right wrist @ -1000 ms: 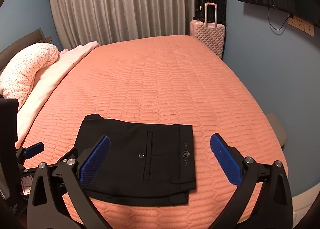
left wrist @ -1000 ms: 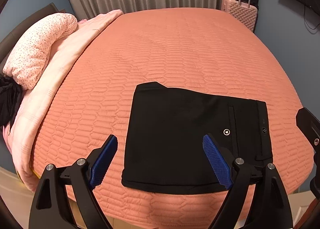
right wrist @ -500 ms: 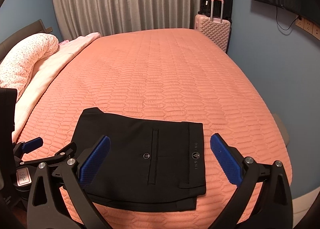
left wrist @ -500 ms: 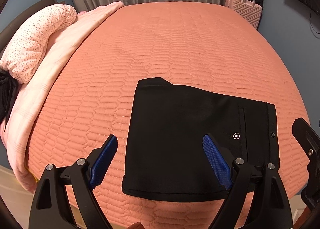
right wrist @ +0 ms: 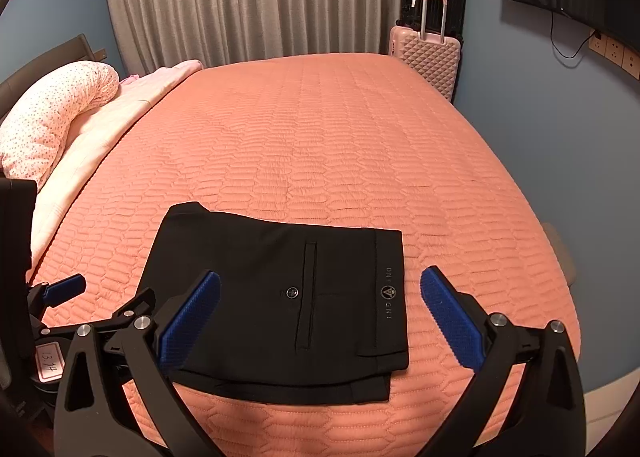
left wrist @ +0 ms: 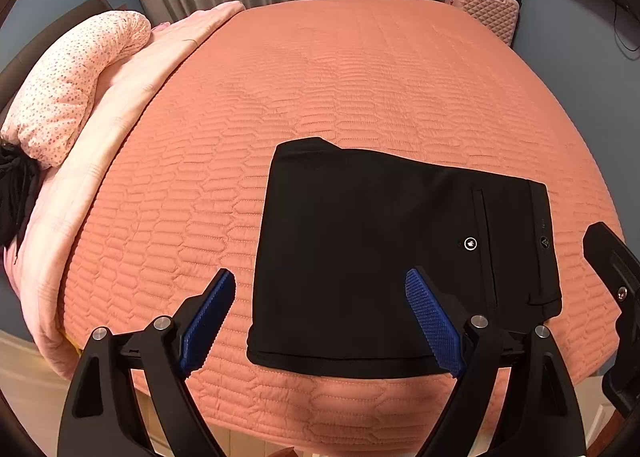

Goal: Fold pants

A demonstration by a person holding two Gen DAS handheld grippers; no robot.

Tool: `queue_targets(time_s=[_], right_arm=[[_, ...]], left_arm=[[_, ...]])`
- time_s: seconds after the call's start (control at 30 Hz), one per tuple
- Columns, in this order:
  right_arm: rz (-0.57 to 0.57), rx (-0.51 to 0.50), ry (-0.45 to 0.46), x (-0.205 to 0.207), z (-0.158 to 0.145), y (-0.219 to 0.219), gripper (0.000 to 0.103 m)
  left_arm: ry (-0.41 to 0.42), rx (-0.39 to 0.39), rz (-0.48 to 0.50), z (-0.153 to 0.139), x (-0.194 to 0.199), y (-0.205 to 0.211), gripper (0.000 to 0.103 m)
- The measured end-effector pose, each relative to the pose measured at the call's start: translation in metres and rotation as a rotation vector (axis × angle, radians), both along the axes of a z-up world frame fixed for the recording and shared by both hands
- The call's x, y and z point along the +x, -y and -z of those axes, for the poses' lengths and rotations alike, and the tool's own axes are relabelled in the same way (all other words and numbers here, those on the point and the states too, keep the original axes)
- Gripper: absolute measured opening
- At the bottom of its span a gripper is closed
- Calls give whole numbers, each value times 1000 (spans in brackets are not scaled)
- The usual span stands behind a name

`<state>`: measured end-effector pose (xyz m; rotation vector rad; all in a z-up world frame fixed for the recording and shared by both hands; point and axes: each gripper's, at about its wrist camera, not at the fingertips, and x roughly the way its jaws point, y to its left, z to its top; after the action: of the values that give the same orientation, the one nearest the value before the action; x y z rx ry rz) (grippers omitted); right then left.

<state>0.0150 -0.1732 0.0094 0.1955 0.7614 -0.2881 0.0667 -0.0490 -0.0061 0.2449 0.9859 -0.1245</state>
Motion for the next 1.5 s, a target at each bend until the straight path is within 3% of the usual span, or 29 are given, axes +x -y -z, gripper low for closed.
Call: queue_targets(time_s=[0.67,0.87,1.17,1.5], right_arm=[[6,-3,6,-7,-2,3,98],[8,-4,7,-9,-4,4,98],[9,-8,11,-10,-6,7,98],[14,-12,18,-11,-9,9,98]], left_arm=[[19,-25,35,-12,-13,10,85],[30,1,34,-15,-15,12,85],[40,-34,32,-20,-15,7,85],[119,7,33,-25,-20,9,85]])
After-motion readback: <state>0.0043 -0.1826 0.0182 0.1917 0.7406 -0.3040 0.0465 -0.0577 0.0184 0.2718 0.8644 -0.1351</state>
